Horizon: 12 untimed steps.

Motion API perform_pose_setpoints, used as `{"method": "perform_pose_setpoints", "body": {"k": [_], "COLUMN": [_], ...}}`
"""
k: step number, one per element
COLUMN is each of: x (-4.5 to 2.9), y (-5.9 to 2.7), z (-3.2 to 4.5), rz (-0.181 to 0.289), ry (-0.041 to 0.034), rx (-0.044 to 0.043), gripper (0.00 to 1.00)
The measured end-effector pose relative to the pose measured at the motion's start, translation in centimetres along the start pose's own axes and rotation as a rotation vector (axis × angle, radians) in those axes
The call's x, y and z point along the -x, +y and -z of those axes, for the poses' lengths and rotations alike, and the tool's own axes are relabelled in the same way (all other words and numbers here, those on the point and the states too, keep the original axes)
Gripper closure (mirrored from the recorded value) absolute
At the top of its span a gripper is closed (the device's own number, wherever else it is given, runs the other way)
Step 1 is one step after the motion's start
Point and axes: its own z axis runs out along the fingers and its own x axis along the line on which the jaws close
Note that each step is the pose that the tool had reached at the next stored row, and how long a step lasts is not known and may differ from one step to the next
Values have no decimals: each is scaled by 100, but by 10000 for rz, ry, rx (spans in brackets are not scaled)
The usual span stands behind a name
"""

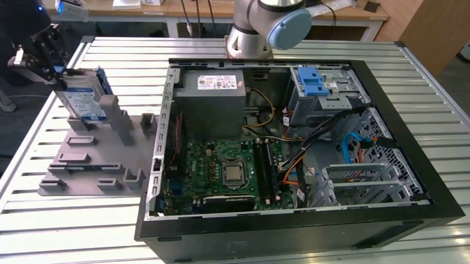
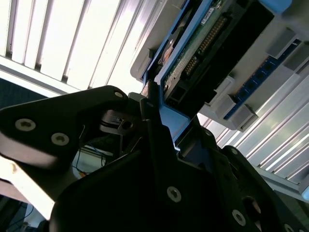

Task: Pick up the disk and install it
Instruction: 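Pick up the disk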

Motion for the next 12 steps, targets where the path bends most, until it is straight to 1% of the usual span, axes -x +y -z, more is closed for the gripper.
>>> {"method": "perform_pose_setpoints", "body": {"k": [12], "x": [-1], "y": [2], "z": [101], "rz": [0], "ry": [1], "rx": [1], "gripper": [64]}}
